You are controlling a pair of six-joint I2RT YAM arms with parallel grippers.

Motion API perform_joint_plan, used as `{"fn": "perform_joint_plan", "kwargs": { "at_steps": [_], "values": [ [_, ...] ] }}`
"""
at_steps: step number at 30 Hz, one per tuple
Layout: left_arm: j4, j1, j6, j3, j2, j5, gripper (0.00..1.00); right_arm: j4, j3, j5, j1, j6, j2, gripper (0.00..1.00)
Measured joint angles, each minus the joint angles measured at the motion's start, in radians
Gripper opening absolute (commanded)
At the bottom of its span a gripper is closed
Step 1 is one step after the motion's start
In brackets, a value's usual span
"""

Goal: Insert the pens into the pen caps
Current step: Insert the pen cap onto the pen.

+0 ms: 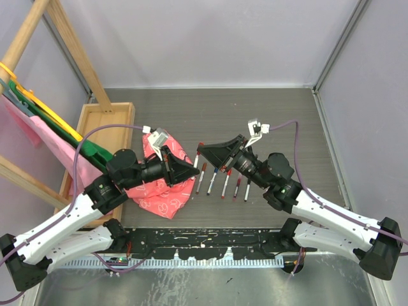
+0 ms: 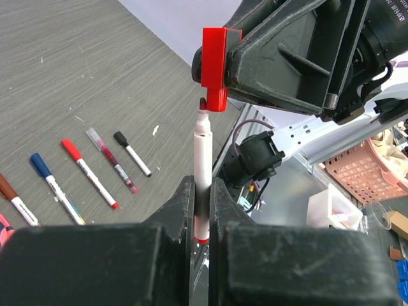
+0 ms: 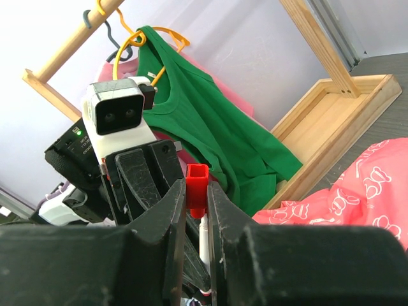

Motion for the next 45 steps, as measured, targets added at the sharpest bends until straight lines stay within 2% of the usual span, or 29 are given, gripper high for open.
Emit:
{"fn": "perform_joint_plan", "kwargs": {
  "at_steps": [27, 35, 45],
  "values": [
    [-0.021, -0.001, 0.0, 0.0, 0.013, -0.002, 0.0, -0.004, -0.059, 0.012, 0.013, 0.018, -0.035, 0.0],
    [-0.002, -0.001, 0.0, 0.0, 0.015, -0.002, 0.0, -0.115, 0.037, 0.058, 0.018, -0.018, -0.029, 0.01],
    [0.003, -0.001, 0.0, 0.0, 0.015, -0.001, 0.0, -0.152, 0.107, 0.09, 0.018, -0.046, -0.011, 0.01]
  ]
}}
